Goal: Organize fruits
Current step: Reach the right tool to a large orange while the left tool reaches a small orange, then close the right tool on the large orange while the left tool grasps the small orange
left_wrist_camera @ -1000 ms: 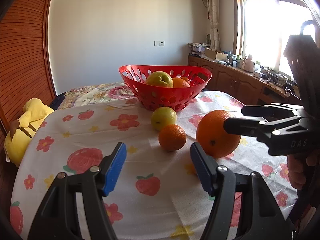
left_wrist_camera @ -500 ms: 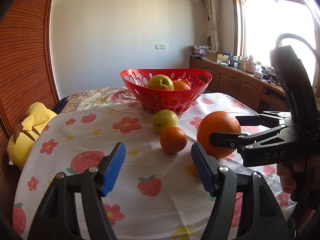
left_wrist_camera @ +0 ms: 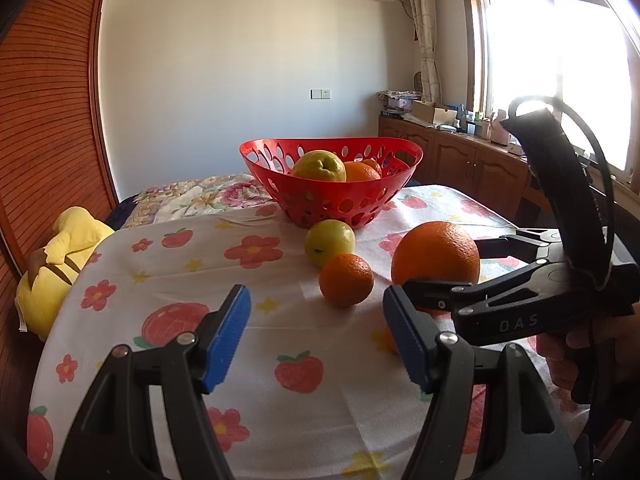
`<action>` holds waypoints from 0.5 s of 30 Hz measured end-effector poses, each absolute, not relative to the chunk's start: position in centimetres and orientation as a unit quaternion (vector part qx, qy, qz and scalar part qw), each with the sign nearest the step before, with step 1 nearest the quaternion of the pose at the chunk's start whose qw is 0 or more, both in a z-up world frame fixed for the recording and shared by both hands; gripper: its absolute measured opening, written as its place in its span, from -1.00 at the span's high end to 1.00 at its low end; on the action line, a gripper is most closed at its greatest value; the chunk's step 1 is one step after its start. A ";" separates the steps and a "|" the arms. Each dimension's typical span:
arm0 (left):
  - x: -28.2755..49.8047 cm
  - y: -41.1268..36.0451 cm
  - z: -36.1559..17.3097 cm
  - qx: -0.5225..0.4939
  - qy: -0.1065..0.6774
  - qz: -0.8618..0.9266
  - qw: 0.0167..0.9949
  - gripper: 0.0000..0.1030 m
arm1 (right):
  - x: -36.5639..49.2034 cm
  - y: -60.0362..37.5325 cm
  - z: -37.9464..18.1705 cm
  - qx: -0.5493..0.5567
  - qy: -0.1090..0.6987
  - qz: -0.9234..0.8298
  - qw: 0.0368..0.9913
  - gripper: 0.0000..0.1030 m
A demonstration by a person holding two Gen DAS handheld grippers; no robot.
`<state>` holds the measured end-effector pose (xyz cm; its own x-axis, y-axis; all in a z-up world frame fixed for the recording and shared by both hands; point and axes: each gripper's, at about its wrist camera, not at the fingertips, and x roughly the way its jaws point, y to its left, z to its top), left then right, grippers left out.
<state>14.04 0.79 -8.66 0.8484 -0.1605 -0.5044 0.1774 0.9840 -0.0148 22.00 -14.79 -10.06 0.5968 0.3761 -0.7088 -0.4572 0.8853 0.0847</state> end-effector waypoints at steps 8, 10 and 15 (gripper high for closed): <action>14.2 0.8 -8.8 0.014 0.269 -0.090 0.959 -0.35 | 21.9 -15.4 -10.5 -0.048 0.389 0.241 0.888 -0.91; 14.3 0.5 -8.8 0.019 0.275 -0.096 0.957 -0.35 | 21.7 -15.8 -10.4 -0.044 0.390 0.242 0.887 -0.90; 14.7 -0.3 -8.9 0.016 0.296 -0.113 0.948 -0.35 | 20.4 -17.1 -10.3 -0.046 0.386 0.240 0.890 -0.90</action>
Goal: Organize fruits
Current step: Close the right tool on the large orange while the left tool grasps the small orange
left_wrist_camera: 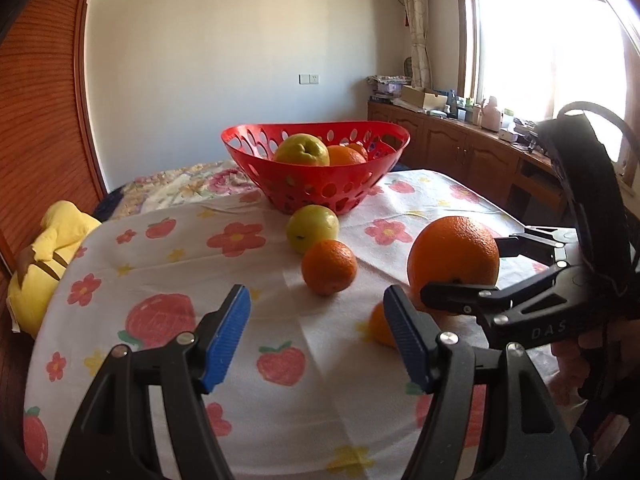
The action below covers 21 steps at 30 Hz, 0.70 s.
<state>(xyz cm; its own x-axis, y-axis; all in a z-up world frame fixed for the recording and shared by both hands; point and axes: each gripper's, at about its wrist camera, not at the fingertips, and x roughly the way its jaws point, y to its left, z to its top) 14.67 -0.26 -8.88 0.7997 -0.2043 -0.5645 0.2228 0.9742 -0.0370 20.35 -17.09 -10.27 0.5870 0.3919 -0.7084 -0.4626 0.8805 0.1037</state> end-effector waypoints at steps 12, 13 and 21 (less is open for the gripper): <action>16.1 -2.7 -9.5 0.005 0.347 -0.162 0.924 -0.16 | 17.5 -20.5 -9.6 -0.027 0.375 0.228 0.898 -0.90; 16.2 -3.0 -9.7 0.009 0.353 -0.164 0.921 -0.15 | 17.5 -20.7 -9.7 -0.025 0.376 0.227 0.898 -0.90; 16.9 -4.5 -10.5 0.030 0.377 -0.172 0.910 -0.14 | 16.9 -21.2 -10.0 -0.027 0.371 0.224 0.901 -0.89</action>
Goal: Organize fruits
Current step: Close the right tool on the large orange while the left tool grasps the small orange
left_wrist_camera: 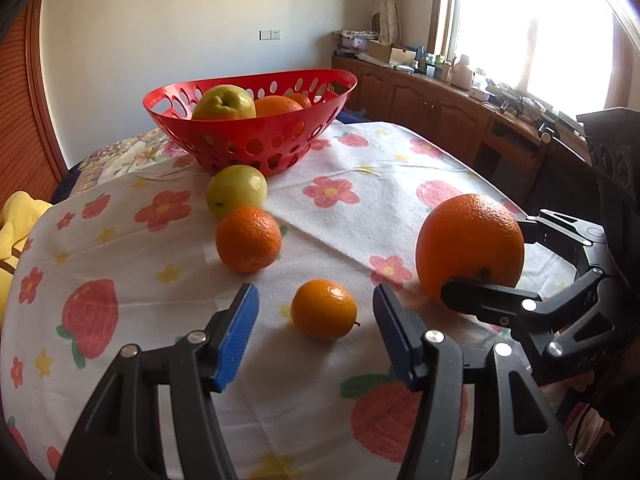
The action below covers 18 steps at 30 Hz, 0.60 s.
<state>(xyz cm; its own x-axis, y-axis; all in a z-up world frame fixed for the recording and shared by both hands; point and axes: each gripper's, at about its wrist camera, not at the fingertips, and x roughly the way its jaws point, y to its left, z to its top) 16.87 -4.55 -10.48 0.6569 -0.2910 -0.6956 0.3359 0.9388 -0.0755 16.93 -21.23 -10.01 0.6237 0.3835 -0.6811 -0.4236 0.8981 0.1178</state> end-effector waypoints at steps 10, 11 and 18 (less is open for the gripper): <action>18.0 -4.9 -11.4 0.032 0.399 -0.175 0.899 -0.03 | 16.2 -20.9 -10.4 -0.039 0.347 0.219 0.911 -0.90; 18.1 -4.9 -11.5 0.030 0.402 -0.174 0.898 -0.02 | 16.1 -20.9 -10.4 -0.041 0.347 0.220 0.911 -0.90; 18.6 -5.0 -12.3 0.030 0.413 -0.177 0.893 0.20 | 16.1 -20.8 -10.5 -0.044 0.345 0.221 0.911 -0.90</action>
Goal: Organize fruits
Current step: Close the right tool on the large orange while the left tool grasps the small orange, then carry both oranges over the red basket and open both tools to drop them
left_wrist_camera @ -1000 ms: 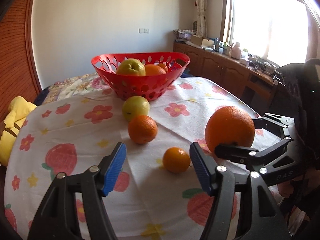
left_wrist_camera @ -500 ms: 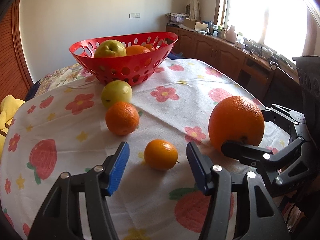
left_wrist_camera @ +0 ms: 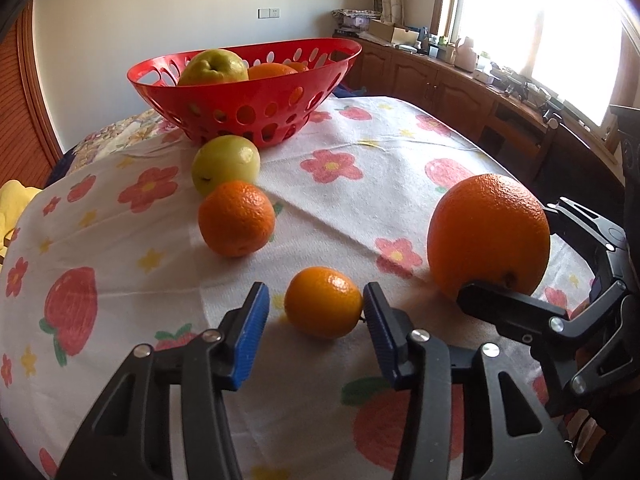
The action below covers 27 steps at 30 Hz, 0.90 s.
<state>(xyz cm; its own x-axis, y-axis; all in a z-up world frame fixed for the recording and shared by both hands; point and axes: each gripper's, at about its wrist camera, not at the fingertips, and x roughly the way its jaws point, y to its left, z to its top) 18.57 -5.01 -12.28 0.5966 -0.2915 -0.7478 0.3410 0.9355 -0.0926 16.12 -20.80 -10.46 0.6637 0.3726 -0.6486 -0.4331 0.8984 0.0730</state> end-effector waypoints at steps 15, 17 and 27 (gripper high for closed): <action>15.9 -3.2 -10.5 0.013 0.378 -0.177 0.909 0.29 | 16.0 -20.7 -10.5 -0.046 0.342 0.219 0.912 -0.90; 15.5 -2.9 -10.2 0.014 0.372 -0.175 0.912 0.29 | 16.0 -20.7 -10.5 -0.045 0.343 0.220 0.912 -0.90; 14.6 -2.0 -8.4 0.005 0.347 -0.171 0.922 0.29 | 16.0 -20.7 -10.5 -0.045 0.342 0.220 0.912 -0.90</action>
